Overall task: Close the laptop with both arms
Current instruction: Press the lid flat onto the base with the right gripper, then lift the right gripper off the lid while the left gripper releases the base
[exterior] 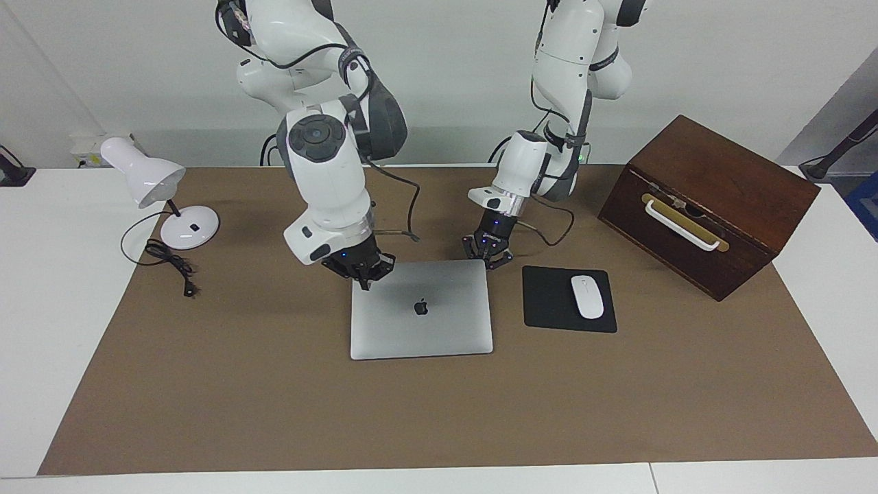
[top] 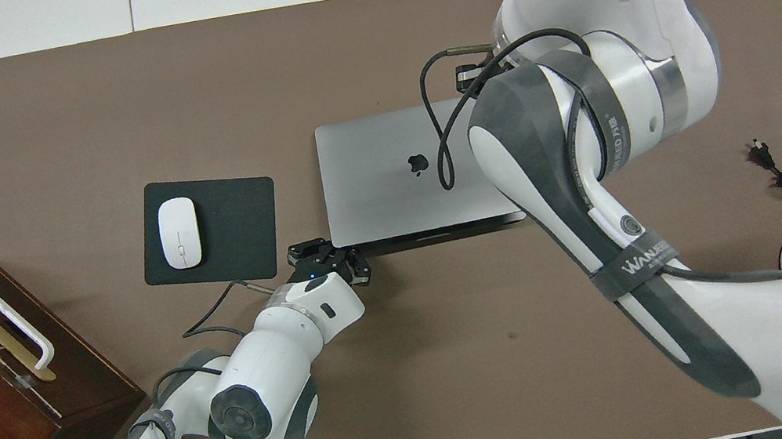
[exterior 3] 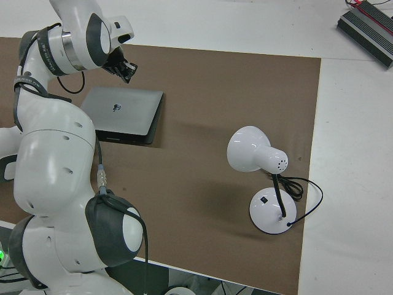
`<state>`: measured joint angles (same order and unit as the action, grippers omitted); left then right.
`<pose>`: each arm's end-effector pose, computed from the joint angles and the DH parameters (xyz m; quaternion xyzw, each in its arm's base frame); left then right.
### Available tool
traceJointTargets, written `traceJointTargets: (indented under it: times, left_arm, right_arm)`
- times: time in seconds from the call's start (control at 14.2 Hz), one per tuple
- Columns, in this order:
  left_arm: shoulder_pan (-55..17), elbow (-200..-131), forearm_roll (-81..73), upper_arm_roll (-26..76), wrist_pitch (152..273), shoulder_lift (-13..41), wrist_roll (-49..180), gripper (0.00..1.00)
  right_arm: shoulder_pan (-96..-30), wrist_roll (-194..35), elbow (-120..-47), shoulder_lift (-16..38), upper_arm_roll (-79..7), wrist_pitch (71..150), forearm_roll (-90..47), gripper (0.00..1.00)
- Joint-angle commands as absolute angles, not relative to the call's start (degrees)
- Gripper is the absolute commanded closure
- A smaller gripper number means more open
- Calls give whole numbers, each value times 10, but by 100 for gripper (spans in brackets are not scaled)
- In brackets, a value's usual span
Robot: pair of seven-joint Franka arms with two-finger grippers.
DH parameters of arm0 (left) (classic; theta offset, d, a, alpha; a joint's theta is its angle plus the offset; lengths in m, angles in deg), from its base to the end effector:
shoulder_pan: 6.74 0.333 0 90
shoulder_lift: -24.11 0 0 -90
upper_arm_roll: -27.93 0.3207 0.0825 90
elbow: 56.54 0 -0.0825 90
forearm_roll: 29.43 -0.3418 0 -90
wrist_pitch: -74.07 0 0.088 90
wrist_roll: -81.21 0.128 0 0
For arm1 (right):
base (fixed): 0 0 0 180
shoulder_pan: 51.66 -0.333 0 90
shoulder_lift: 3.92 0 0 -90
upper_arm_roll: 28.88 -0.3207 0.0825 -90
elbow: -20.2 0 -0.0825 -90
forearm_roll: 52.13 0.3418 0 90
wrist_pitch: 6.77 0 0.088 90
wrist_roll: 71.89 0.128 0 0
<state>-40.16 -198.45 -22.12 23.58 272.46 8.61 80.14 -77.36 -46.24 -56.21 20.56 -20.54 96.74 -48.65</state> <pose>0.4228 -0.3068 0.2969 0.9086 -0.2292 0.3254 0.1268 0.6153 0.2174 0.4854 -0.9971 0.0714 -0.0234 0.0090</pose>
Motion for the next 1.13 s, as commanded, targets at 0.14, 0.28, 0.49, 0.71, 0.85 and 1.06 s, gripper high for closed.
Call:
traceJointTargets:
  times: [0.14,0.28,0.49,0.71,0.85,1.06]
  left_arm:
    - [-406,-1982,-218,236,2657,123,785,100]
    - [-406,-1987,-218,236,2657,128,784,100]
    - [-407,-1993,-218,236,2657,135,785,100]
    - [-408,-2019,-218,237,2658,146,788,100]
    - [-409,-2034,-218,237,2660,159,788,100]
    - [-411,-2047,-218,236,2657,182,785,100]
  right_arm:
    - [-771,-507,-557,193,-207,961,-520,100]
    - [-758,-525,-543,183,-208,950,-527,100]
    - [-736,-576,-527,164,-209,911,-539,100]
    - [-699,-653,-527,128,-207,878,-539,100]
    - [-660,-705,-526,104,-211,847,-539,100]
    - [-620,-763,-497,84,-210,793,-539,100]
